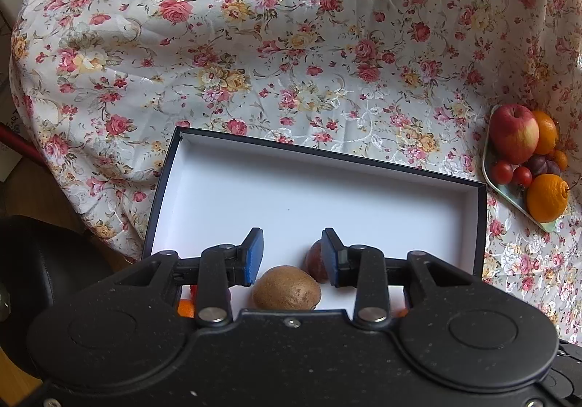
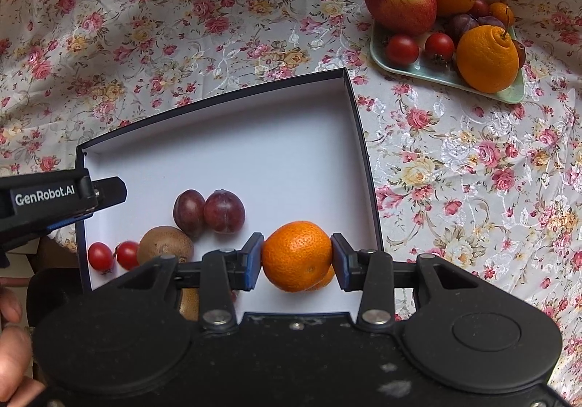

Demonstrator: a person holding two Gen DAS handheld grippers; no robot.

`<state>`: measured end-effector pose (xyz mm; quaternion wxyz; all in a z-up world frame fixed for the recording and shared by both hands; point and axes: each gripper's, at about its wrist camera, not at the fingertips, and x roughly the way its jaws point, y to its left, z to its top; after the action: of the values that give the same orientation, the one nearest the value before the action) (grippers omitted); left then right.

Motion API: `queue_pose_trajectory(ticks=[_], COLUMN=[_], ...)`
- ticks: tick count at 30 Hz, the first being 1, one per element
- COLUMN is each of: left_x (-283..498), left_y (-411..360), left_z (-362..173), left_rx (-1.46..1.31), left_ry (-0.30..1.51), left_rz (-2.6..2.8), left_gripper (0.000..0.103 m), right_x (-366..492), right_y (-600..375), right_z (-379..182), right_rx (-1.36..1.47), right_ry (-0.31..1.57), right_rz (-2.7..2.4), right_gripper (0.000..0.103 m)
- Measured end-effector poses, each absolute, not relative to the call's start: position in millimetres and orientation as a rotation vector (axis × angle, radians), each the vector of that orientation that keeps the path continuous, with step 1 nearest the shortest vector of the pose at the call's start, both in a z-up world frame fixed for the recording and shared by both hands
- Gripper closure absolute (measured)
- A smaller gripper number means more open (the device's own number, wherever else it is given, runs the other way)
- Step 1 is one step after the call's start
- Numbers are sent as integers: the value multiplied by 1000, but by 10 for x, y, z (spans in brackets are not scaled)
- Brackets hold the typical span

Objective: Organize fruits
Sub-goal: 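Lower the right tool and open it to release the tangerine into the box, then raise both open tools up and away from the white box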

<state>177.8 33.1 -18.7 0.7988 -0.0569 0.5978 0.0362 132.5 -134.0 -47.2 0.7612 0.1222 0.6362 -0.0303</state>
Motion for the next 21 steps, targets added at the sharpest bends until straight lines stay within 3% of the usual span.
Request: queue_pose_trajectory(ticks=[21], left_x=[1771], left_y=[265], left_z=[-201], left_rx=[-54], left_ry=[1286], left_rz=[67], left_gripper=[58], right_x=[1304], right_y=[-1323], right_z=[-453], right_rx=[233], right_ry=[1377], right_rz=[-74], right_gripper=[62])
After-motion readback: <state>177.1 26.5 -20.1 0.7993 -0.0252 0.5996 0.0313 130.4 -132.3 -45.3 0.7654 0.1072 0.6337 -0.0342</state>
